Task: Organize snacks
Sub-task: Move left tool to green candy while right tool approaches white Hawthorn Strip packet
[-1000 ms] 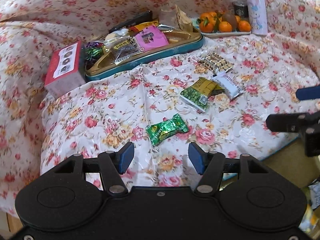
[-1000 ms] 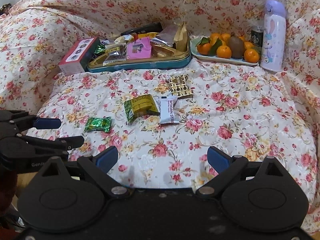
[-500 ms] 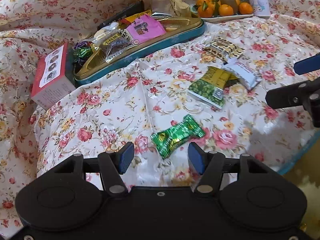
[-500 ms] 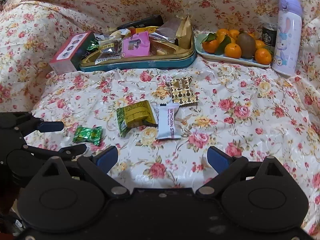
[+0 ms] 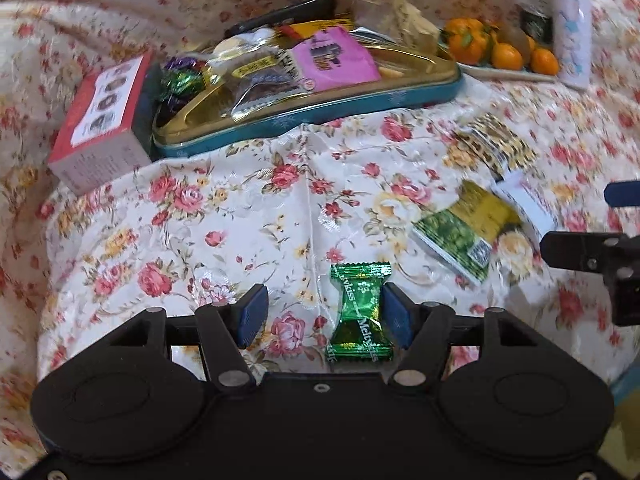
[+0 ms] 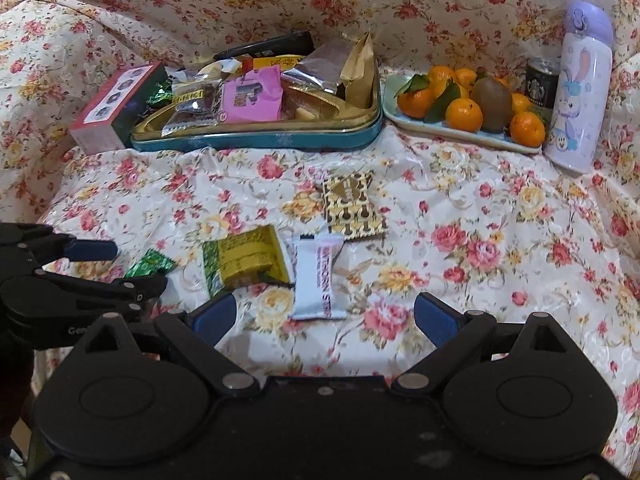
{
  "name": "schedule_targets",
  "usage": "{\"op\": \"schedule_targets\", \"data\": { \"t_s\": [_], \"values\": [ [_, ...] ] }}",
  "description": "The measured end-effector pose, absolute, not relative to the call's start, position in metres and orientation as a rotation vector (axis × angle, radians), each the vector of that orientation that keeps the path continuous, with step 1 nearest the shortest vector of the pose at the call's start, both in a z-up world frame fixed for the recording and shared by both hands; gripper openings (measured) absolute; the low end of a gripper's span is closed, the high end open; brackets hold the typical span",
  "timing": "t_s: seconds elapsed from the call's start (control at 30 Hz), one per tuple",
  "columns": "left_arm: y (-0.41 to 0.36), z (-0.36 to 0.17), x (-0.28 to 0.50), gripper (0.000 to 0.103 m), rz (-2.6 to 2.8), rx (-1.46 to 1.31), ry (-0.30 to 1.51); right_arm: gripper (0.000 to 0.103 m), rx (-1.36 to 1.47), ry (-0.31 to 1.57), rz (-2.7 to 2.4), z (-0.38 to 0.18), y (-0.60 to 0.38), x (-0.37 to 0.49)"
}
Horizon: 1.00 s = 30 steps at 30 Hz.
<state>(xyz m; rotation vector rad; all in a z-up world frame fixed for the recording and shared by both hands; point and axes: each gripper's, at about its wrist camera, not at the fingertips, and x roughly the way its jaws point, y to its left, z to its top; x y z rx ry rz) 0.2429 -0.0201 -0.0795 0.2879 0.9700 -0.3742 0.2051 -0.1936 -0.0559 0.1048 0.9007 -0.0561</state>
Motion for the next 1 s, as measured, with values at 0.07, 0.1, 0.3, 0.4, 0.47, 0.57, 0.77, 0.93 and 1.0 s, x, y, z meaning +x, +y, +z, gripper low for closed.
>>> {"op": "schedule_targets", "data": {
  "t_s": [0.07,0.1,0.3,0.4,0.47,0.57,0.77,0.93,1.0],
  "values": [
    [-0.017,-0.08,0.246,0.07,-0.365,0.251,0.983,0.1,0.077,0.893,-0.069,-0.058,-0.192,0.209],
    [-0.016,-0.081,0.246,0.071,-0.36,0.242,0.985,0.099,0.065,0.89,-0.075,-0.059,-0.192,0.211],
    [-0.015,-0.083,0.243,0.074,-0.342,0.234,0.967,0.092,0.009,0.897,-0.09,-0.068,-0.189,0.219],
    [-0.015,-0.083,0.244,0.074,-0.335,0.225,0.965,0.075,-0.007,0.908,-0.101,-0.073,-0.188,0.22],
    [-0.015,-0.082,0.243,0.074,-0.332,0.222,0.964,0.06,-0.015,0.918,-0.106,-0.076,-0.189,0.221],
    [-0.014,-0.082,0.242,0.074,-0.326,0.219,0.961,0.055,-0.016,0.917,-0.092,-0.077,-0.19,0.22],
    [-0.015,-0.082,0.241,0.074,-0.316,0.213,0.959,0.054,-0.033,0.919,-0.083,-0.076,-0.188,0.219],
    [-0.015,-0.078,0.238,0.062,-0.316,0.194,0.955,0.054,-0.002,0.913,-0.081,-0.078,-0.193,0.219],
    [-0.016,-0.075,0.234,0.06,-0.314,0.199,0.945,0.055,-0.007,0.909,-0.08,-0.078,-0.193,0.219]
  ]
}}
